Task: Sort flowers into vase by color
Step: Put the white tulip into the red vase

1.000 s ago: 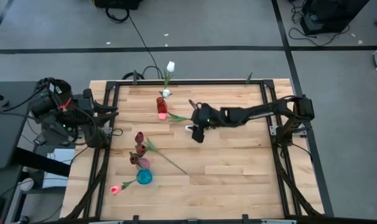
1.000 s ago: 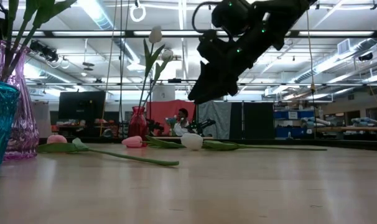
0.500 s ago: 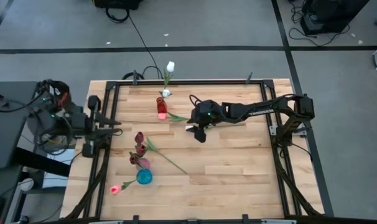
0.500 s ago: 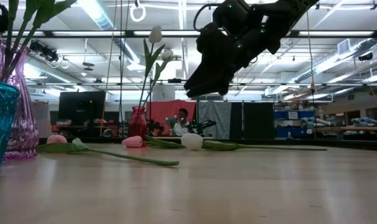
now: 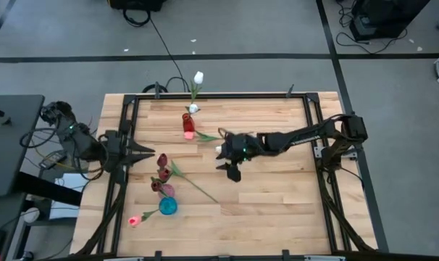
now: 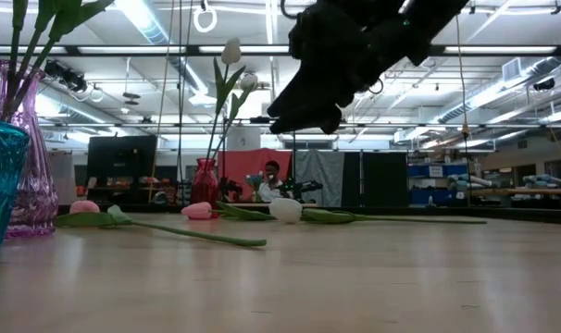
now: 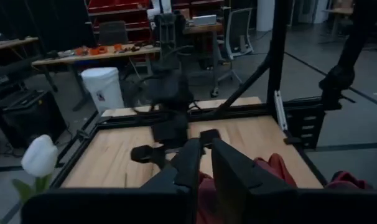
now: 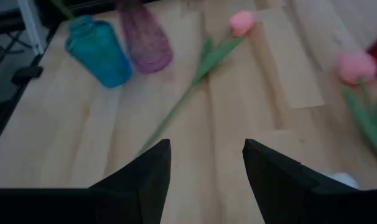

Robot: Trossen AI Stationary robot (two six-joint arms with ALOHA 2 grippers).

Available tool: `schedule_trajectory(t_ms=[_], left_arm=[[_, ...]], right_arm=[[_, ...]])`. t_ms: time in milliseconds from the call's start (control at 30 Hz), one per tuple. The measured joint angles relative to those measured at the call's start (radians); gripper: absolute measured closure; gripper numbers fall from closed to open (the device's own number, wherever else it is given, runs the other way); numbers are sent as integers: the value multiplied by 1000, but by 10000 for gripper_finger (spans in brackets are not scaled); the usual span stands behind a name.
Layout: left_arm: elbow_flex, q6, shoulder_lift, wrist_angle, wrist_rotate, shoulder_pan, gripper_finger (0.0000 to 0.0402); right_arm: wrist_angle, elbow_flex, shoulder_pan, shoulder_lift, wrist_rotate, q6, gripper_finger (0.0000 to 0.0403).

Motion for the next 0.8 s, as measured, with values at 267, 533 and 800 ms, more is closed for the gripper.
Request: schedule_trajectory(t_ms=[267,533,800], left_arm=[[-40,-2,-135,19,5,47,367],[-191,-3,-164,85,-11,103,367],[-312,-144,-186,68,4,209,367]], right_arm=[[88,0,118,0,126,2,191],[144,1,144,19,139,2,191],[230,0,146,95,70,2,190]])
